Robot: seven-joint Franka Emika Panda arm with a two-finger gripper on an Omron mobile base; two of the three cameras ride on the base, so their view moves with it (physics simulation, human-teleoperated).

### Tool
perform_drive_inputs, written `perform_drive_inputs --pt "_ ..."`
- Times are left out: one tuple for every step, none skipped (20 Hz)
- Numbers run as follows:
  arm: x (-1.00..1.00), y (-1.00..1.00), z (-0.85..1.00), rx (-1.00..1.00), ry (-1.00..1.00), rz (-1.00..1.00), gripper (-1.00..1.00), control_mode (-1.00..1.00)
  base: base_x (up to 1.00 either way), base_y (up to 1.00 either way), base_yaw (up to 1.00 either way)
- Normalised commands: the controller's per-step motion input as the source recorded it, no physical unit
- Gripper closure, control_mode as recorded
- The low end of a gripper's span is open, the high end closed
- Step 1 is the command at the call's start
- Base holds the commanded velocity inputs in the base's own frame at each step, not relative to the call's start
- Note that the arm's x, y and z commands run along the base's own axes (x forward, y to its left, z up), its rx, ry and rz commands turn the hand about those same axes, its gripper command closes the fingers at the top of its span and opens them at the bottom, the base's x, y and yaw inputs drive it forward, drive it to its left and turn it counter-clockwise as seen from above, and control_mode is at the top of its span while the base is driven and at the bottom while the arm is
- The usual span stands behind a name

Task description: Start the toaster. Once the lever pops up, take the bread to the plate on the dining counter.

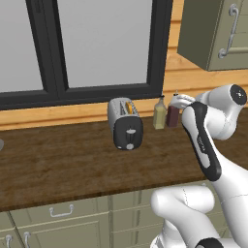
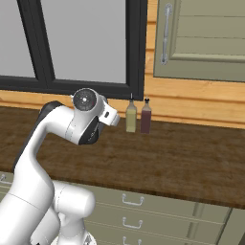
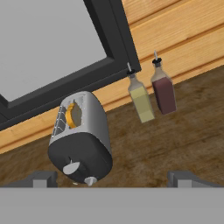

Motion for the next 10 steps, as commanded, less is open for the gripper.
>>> perform_drive_inputs --pt "0.0 0.0 0.0 0.0 0.0 0.0 -1.0 -1.0 0.0 0.0 0.0" --pt "0.0 0.0 0.0 0.0 0.0 0.0 -1.0 -1.0 0.0 0.0 0.0" --pt "0.0 0.0 0.0 0.0 0.0 0.0 -1.0 -1.0 0.0 0.0 0.0" --pt "0.0 0.0 0.0 0.0 0.0 0.0 -1.0 -1.0 0.0 0.0 0.0" --pt "0.0 0.0 0.0 0.0 0.0 0.0 -1.0 -1.0 0.0 0.0 0.0" --pt "0.0 0.0 0.0 0.0 0.0 0.0 -1.0 -1.0 0.0 0.0 0.0" --pt "0.0 0.0 0.0 0.0 0.0 0.0 -1.0 -1.0 0.0 0.0 0.0" --pt "0.0 0.0 0.0 0.0 0.0 0.0 -1.0 -1.0 0.0 0.0 0.0" --pt "0.0 0.0 0.0 0.0 0.0 0.0 -1.0 -1.0 0.0 0.0 0.0" --pt "0.0 0.0 0.0 0.0 0.0 0.0 -1.0 -1.0 0.0 0.0 0.0"
